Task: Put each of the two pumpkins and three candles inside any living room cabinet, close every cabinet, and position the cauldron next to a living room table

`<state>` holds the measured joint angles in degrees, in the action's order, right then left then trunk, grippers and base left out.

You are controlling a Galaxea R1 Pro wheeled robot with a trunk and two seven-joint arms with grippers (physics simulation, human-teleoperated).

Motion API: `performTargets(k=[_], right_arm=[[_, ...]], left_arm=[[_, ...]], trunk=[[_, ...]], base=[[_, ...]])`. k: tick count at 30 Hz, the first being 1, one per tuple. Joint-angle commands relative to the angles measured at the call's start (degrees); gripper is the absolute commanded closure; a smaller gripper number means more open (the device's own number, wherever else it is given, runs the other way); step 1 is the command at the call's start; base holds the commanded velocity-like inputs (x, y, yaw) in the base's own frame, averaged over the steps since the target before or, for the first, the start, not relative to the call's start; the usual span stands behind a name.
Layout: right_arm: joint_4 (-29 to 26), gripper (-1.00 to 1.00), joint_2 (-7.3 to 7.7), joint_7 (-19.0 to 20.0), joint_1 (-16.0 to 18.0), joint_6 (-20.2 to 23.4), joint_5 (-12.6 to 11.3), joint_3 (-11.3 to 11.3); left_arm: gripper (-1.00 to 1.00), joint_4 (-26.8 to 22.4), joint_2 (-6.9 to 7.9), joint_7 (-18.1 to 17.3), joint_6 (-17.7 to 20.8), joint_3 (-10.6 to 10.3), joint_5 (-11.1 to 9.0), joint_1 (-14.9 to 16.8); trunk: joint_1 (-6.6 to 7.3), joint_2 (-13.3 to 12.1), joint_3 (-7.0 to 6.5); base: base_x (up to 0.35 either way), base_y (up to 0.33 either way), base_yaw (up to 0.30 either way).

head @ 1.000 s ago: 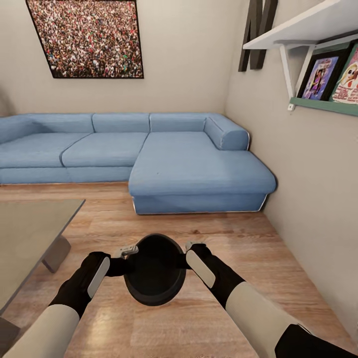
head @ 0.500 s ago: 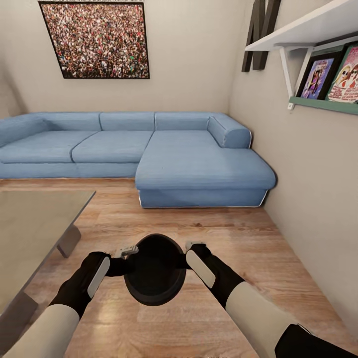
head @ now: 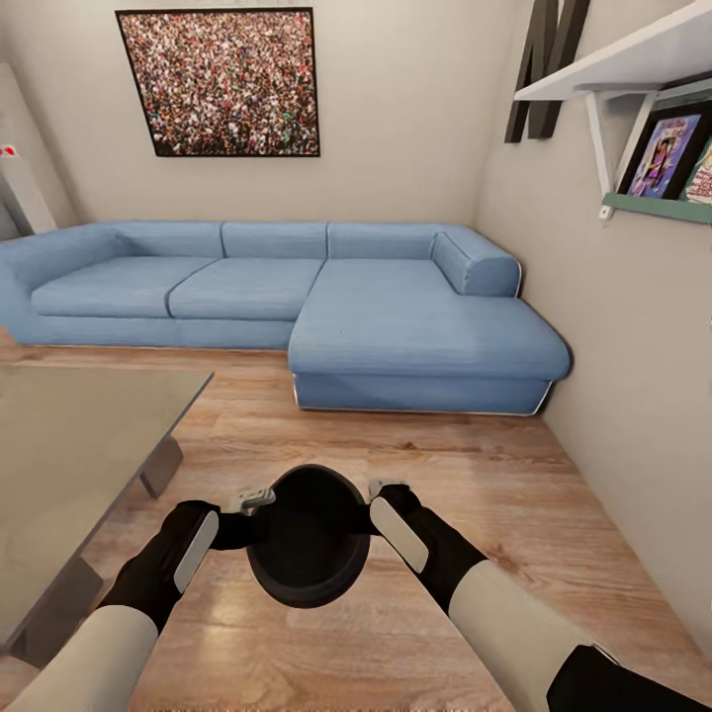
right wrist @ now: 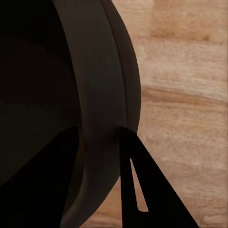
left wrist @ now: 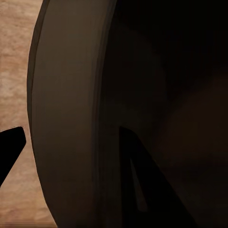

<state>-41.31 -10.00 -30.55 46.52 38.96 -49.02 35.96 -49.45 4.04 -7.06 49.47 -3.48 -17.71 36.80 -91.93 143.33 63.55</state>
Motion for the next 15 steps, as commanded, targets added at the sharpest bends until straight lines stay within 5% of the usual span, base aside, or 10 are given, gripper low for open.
performTargets(k=[1,15], right_arm=[[-1.7,1.0,0.0,-0.56,0.07,-0.61,-1.34,0.86],[-1.85,1.0,0.0,-0.57,0.06,-0.64,-1.34,0.86]], left_arm=[[1.0,0.06,0.18,-0.06,0.02,-0.21,3.55,0.02],[1.0,0.06,0.18,-0.01,0.03,-0.21,3.56,0.02]], trunk=[[0.03,0.03,0.04],[0.03,0.03,0.02]], base=[[-0.094,0.0,0.004],[-0.141,-0.018,0.008]])
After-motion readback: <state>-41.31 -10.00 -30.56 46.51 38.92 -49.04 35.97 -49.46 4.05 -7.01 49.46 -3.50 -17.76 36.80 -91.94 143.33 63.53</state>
